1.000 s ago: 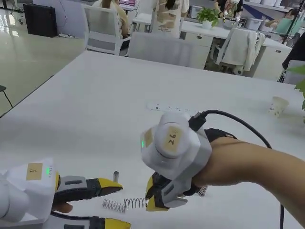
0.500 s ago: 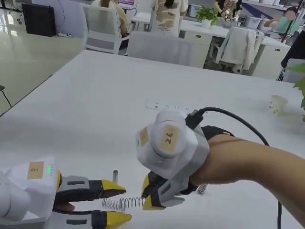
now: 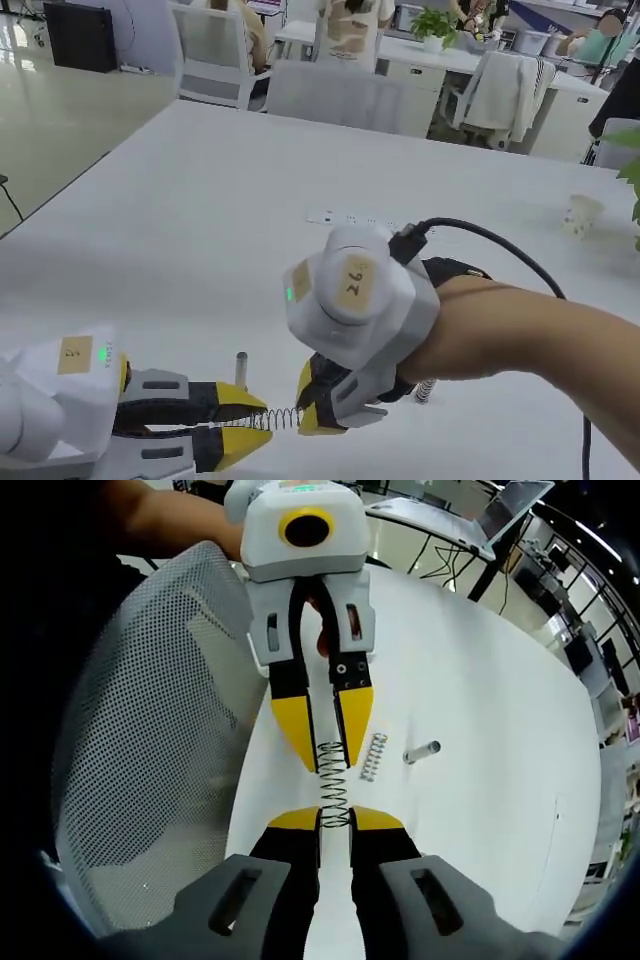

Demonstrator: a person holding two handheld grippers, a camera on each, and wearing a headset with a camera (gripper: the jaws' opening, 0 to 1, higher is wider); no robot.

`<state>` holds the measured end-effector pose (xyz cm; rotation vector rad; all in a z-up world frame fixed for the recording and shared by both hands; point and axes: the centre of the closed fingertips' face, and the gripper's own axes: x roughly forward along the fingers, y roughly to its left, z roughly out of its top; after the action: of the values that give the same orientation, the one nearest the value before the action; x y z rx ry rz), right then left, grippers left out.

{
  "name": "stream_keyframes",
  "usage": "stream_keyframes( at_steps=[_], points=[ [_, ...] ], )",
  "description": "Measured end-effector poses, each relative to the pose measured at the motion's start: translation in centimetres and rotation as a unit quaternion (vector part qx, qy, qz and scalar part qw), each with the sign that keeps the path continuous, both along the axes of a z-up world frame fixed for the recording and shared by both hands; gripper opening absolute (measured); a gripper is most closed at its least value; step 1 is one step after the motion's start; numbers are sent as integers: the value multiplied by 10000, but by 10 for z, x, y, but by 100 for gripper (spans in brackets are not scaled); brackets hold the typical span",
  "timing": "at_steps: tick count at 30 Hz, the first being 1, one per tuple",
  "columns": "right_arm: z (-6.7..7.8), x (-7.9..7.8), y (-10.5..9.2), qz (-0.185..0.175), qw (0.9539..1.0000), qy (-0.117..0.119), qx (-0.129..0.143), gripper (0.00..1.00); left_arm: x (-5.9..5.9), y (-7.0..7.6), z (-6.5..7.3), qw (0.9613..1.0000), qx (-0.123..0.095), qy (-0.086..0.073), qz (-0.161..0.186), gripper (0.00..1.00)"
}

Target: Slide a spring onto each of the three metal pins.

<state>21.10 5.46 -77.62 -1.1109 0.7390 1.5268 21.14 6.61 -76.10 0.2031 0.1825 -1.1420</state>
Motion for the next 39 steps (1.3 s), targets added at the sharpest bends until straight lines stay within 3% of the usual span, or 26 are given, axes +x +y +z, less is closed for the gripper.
stream_keyframes(
  at_steps=[18, 28, 39],
  points=[
    [-7, 2, -4, -135, 9998, 121, 22, 11, -2, -4, 4, 10000, -69, 44, -30, 2],
    [-14, 1, -7, -214, 9995, 239, 19, 11, -4, -9, 17, 9998, -181, -59, -88, 2],
    [-12, -1, -8, -232, 9994, 233, 85, 9, -5, -12, 18, 9997, -152, -90, -153, 2]
  ],
)
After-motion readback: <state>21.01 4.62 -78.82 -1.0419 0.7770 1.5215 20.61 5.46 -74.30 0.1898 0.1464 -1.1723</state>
